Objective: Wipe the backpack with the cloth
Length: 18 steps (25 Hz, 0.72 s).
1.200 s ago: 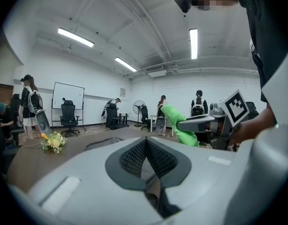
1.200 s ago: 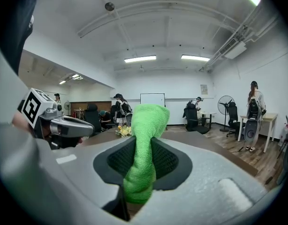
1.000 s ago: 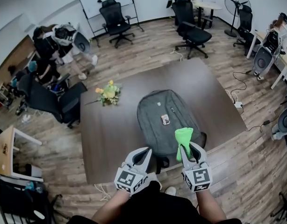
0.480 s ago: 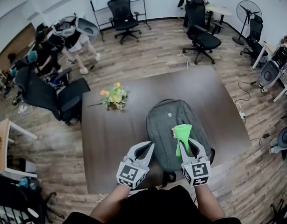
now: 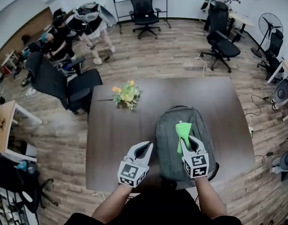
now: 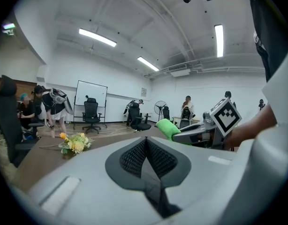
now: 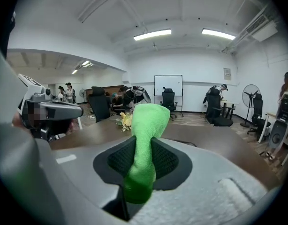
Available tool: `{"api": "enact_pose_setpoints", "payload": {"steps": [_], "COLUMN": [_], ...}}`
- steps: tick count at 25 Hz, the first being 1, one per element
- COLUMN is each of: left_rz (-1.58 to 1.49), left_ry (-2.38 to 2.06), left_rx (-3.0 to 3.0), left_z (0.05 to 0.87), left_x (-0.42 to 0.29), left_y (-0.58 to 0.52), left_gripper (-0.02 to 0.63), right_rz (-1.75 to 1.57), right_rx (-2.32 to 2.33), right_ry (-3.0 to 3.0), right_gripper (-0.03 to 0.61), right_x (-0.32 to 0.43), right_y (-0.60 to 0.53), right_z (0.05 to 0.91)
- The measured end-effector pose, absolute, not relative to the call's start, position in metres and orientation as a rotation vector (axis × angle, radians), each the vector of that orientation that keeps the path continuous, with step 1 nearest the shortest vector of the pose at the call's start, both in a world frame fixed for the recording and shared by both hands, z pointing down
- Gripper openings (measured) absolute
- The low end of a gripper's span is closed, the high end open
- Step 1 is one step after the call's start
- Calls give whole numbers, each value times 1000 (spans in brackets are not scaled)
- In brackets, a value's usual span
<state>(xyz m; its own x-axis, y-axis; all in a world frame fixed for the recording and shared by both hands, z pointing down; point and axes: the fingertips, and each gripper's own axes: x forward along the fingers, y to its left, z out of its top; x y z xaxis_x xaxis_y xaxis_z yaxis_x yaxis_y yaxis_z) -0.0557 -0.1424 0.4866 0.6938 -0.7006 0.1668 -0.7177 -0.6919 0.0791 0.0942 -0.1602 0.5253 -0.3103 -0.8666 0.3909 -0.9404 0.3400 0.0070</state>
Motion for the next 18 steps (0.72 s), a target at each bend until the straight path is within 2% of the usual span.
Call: {"api": "enact_pose_setpoints", "payload": {"steps": [18], "left_rz": [250], "left_ry": [-1399], "left_rx": [2492], "left_z": [536], "left_x": [-82], "left_y": [-184], "left_gripper": [20], "right_rz": [460], "right_rx": [1302], "right_ry": [-2285], "right_gripper": [95], "right_x": [47], "right_y": [-256], "right_z": [605]}}
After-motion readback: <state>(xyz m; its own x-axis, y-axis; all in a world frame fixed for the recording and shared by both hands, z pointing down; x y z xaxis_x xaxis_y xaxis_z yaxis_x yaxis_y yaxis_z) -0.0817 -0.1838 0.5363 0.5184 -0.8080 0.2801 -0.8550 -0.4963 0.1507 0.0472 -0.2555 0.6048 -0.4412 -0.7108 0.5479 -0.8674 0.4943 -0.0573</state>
